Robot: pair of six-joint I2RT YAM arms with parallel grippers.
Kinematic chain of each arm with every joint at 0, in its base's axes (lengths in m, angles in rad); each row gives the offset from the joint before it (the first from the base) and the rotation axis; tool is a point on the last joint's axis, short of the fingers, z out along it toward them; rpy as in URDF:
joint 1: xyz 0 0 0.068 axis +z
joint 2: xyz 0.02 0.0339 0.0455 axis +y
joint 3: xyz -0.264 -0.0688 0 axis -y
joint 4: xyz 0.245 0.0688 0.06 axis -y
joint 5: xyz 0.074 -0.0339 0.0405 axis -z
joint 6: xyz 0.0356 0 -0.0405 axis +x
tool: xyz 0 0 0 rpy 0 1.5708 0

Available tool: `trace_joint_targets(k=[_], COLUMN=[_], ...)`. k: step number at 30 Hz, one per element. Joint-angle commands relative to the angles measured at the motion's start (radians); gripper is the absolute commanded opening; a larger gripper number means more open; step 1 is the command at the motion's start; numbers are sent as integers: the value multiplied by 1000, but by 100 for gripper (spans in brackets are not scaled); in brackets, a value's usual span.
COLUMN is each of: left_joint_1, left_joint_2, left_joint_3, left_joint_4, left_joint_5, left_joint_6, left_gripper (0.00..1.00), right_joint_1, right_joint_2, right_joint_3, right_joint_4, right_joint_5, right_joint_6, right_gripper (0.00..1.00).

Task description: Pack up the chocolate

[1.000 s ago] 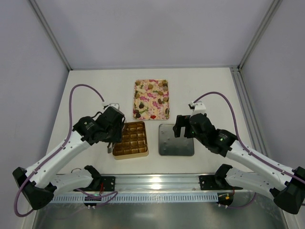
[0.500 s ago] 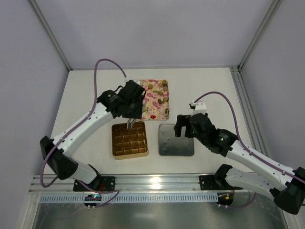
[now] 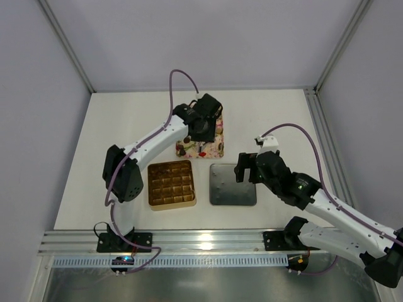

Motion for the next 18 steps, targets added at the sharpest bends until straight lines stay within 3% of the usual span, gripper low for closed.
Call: trace_joint_targets(k=[1, 18], left_joint_1=[9, 10], left_joint_2=[31, 129], left_joint_3=[85, 90], left_joint_4=[38, 52], left_joint_5=[1, -36], left_joint_6=[0, -34], left_gripper=[44, 43], right_joint_1=[2, 2], right_joint_2=[-29, -57], right_joint_3=[46, 39], right_joint_4=[-15, -41], right_joint_5=[31, 38], right_joint_6=[-14, -29], right_gripper=[100, 100])
